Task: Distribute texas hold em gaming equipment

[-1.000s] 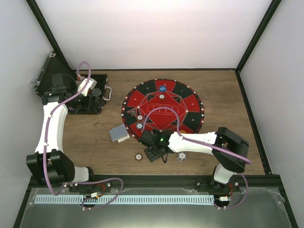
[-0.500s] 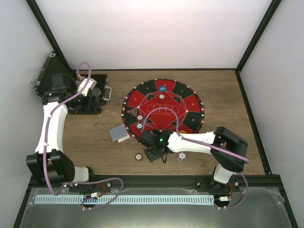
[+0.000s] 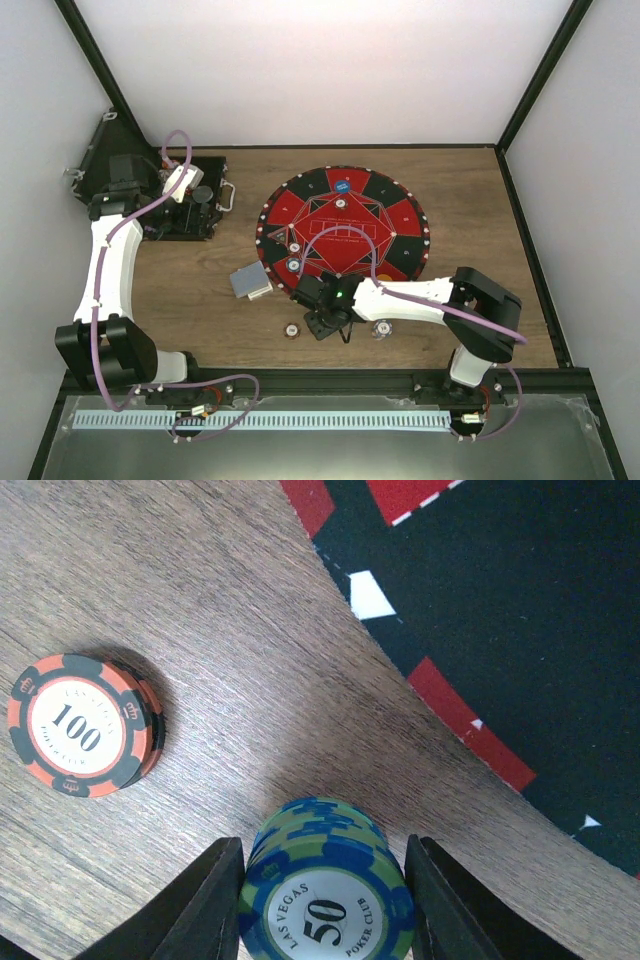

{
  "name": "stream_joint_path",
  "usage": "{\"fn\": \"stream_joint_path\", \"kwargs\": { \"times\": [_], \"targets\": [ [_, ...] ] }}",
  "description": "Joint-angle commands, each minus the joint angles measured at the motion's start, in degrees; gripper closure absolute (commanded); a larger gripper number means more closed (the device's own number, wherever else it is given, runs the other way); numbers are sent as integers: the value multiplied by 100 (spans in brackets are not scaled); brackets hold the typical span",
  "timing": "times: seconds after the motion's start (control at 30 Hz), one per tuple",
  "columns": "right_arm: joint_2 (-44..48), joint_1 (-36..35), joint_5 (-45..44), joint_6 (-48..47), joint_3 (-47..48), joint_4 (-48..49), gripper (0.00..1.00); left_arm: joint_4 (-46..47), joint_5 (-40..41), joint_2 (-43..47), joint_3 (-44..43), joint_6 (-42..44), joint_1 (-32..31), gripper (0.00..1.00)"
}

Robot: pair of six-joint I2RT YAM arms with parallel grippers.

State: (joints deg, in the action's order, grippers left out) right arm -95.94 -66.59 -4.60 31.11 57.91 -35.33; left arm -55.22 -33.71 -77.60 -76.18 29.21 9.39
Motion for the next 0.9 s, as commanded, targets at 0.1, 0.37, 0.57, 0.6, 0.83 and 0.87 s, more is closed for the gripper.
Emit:
{"fn": "stream_joint_path", "kwargs": {
  "times": [0.1,0.37,0.57,0.6,0.83,0.87],
  "targets": [
    [33,-30,-80,18,3,-114,87,-14,-21,115,-28,83,28,0],
    [618,762,129,-362,521,-421,98,-15,-34,123,-51,82,27,0],
    [501,1605,-113,-933,1281,-722,99,-6,-4,129,-21,104,27,0],
    [432,1764,-171,-1030,1445,-758,99,-4,6,131,-21,110,28,0],
    [-479,2944,-561,-1630,2744,-652,99,11,-50,76,-35,80,28,0],
    [-652,3102,-603,-1694,2929,-591,99,11,-53,66,-30,89,24,0]
  ]
}}
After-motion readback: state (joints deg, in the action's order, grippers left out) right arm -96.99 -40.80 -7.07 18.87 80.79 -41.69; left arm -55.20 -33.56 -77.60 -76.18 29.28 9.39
